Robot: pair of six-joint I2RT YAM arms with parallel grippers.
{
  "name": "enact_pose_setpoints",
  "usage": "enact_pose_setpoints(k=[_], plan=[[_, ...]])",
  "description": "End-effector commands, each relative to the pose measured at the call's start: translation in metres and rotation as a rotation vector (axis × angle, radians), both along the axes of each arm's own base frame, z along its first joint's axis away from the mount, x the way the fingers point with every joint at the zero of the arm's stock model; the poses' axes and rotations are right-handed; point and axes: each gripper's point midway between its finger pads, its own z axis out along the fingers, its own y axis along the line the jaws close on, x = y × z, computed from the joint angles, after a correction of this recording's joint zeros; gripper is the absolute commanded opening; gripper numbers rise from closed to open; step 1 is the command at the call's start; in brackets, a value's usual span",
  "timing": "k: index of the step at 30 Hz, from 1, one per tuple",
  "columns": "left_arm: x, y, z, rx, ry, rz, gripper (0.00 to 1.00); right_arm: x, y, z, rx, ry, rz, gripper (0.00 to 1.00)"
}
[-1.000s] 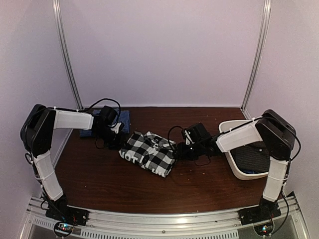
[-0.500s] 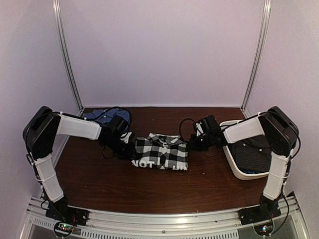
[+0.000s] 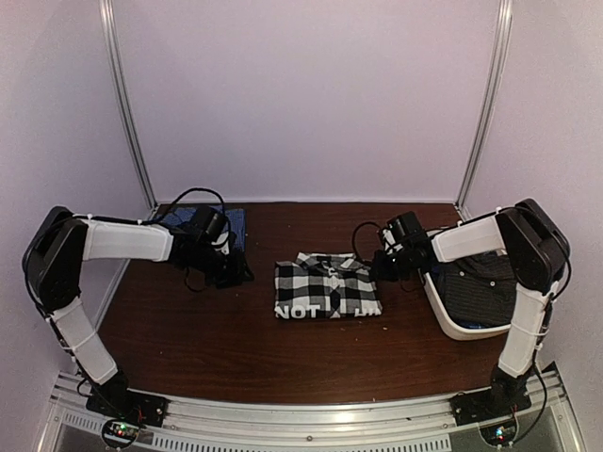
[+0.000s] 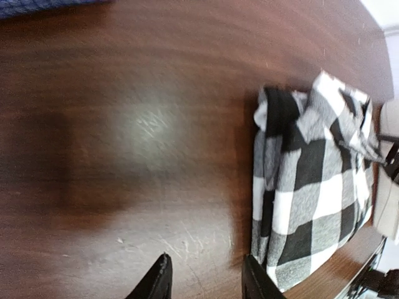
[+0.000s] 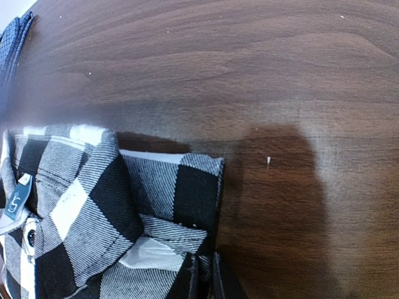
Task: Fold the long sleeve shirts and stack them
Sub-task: Move the square-folded shirt to the center of the board.
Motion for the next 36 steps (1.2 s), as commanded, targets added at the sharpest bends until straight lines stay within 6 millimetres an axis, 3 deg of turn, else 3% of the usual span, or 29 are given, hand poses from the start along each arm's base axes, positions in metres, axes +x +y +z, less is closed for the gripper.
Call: enact_pose_setpoints(k=[1,9,16,23,31,36], plan=[[0.041,0.048,0.023,-0.106,-0.090,0.260,0.40,0.001,-0.009,0.018,-0.031,-0.033,-0.010,0.18],[0.086,0.124,0.023,-0.228,-0.159,0.591,0.41,-0.002,-0.005,0.056,0.006,-0.096,0.021,0.48],[0.111,0.166,0.006,-0.229,-0.188,0.794,0.41,-0.009,0.001,0.082,0.019,-0.145,0.053,0.52],[0.130,0.187,-0.009,-0.233,-0.198,0.894,0.40,-0.014,0.003,0.097,0.021,-0.165,0.077,0.53],[0.149,0.192,-0.015,-0.234,-0.202,0.913,0.40,-0.014,0.004,0.100,0.017,-0.168,0.088,0.52],[0.160,0.195,-0.021,-0.221,-0.196,0.918,0.30,-0.013,0.007,0.099,0.022,-0.161,0.100,0.52]])
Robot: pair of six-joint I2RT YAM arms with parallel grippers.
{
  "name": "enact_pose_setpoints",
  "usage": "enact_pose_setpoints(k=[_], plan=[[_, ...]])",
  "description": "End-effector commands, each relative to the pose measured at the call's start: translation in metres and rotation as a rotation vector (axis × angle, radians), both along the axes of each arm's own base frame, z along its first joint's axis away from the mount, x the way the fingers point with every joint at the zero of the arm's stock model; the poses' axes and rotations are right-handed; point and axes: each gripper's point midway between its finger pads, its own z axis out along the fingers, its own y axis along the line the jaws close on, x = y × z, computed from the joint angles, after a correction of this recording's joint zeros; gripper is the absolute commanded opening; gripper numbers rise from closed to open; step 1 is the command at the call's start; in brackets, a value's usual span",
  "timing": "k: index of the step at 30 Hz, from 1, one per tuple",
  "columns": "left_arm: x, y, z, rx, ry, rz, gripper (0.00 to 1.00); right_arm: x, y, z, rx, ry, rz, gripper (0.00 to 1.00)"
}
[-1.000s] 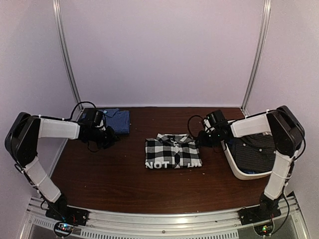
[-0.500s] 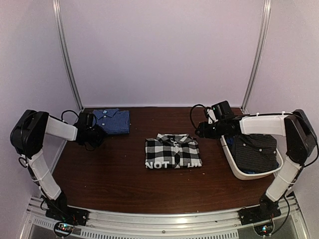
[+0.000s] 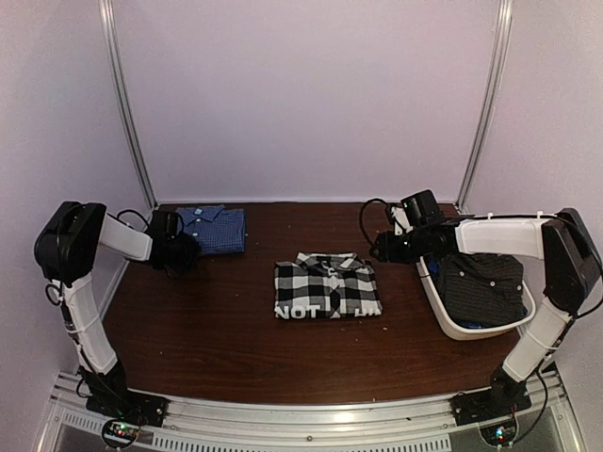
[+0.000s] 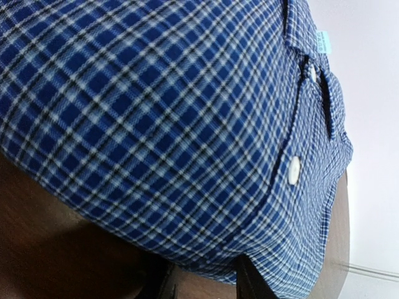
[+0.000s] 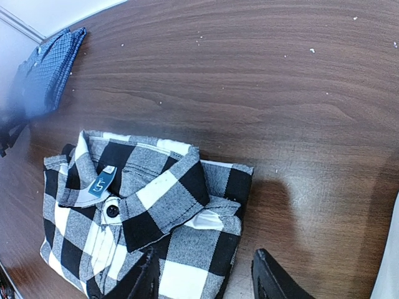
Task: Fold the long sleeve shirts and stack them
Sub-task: Move the square-folded shirt to the center of the board.
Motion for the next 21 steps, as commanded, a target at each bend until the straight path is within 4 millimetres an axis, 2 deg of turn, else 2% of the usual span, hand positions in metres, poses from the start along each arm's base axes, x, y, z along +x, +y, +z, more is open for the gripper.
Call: enact_pose_setpoints(k=[1,5,8,15,21], plan=[[0.020,0.009,0.009,0.012,-0.046,0.027,0.28,0.002,0.007,0.013,0.010,-0.024,0.026,0.52],[0.025,0.009,0.006,0.027,-0.037,0.017,0.17,0.002,0.008,0.011,0.013,-0.017,0.029,0.52],[0.028,0.009,0.003,0.042,-0.025,0.007,0.01,0.002,0.009,0.010,0.015,-0.017,0.029,0.52],[0.014,0.011,0.001,0.072,0.018,-0.019,0.00,0.002,0.012,0.006,0.018,-0.010,0.034,0.52],[-0.019,0.012,0.000,0.088,0.073,-0.058,0.00,0.001,0.018,0.002,0.023,-0.005,0.048,0.52]])
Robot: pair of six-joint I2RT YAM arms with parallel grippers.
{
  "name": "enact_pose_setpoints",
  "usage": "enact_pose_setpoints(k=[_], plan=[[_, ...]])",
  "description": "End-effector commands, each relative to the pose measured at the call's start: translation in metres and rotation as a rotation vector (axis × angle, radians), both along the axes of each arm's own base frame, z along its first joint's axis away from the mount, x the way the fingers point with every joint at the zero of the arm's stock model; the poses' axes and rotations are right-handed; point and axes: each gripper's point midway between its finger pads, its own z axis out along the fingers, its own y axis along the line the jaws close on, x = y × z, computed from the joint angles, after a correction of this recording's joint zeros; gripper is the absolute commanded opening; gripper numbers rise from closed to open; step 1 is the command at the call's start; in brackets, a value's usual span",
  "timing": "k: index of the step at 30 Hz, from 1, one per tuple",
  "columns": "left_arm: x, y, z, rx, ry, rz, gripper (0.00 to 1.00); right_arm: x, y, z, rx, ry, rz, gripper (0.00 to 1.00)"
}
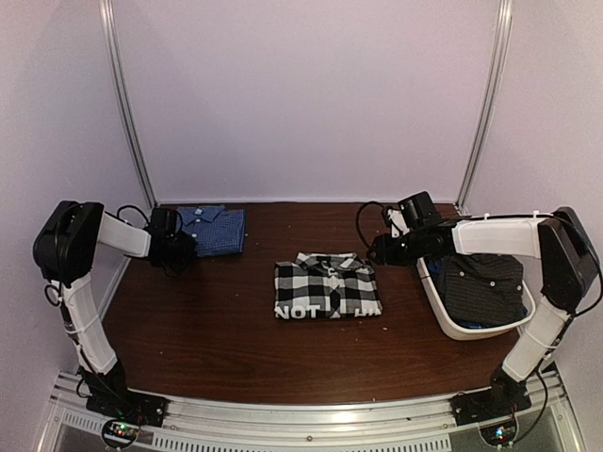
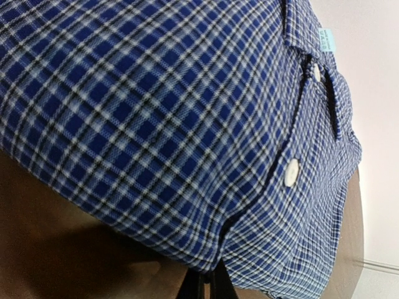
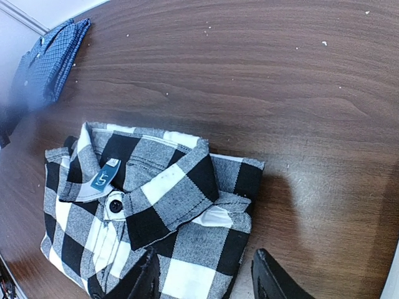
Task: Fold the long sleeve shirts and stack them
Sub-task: Move the square-folded shirt to the center of the board.
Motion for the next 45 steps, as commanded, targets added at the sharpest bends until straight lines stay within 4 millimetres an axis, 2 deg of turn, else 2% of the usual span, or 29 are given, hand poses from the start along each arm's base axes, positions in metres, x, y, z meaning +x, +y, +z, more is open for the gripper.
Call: enact_pose_setpoints(k=[1,11,20,23,28,30,31,35,41,45], plan=[[-0.035,0.008,-0.001,0.041,0.065,-0.034,0.00,0.004,0.012,0.007,0.017,-0.023,0.024,0.52],[-0.136,-0.004,-0.030,0.025,0.191,-0.148,0.00,-0.002,0.024,0.000,0.014,-0.011,0.059,0.52],[-0.198,-0.027,-0.025,0.022,0.236,-0.219,0.00,-0.010,0.028,-0.006,0.012,0.001,0.071,0.53],[-0.211,-0.024,-0.021,0.040,0.249,-0.211,0.00,-0.011,0.030,-0.006,0.009,0.002,0.073,0.53],[-0.222,-0.023,-0.012,0.034,0.229,-0.224,0.00,-0.013,0.032,-0.009,0.002,0.008,0.081,0.53],[-0.224,-0.029,-0.009,0.029,0.226,-0.253,0.15,-0.013,0.032,-0.011,-0.003,0.012,0.081,0.53],[-0.225,-0.032,-0.006,0.034,0.223,-0.269,0.19,-0.014,0.032,-0.011,-0.004,0.013,0.083,0.53],[-0.228,-0.048,0.009,0.060,0.210,-0.341,0.28,-0.015,0.031,-0.012,-0.017,0.014,0.084,0.57],[-0.224,-0.080,0.058,0.136,0.109,-0.468,0.31,-0.020,0.023,-0.018,-0.053,0.028,0.077,0.63],[-0.206,-0.112,0.088,0.160,0.030,-0.575,0.38,-0.025,0.017,-0.025,-0.079,0.045,0.071,0.67]])
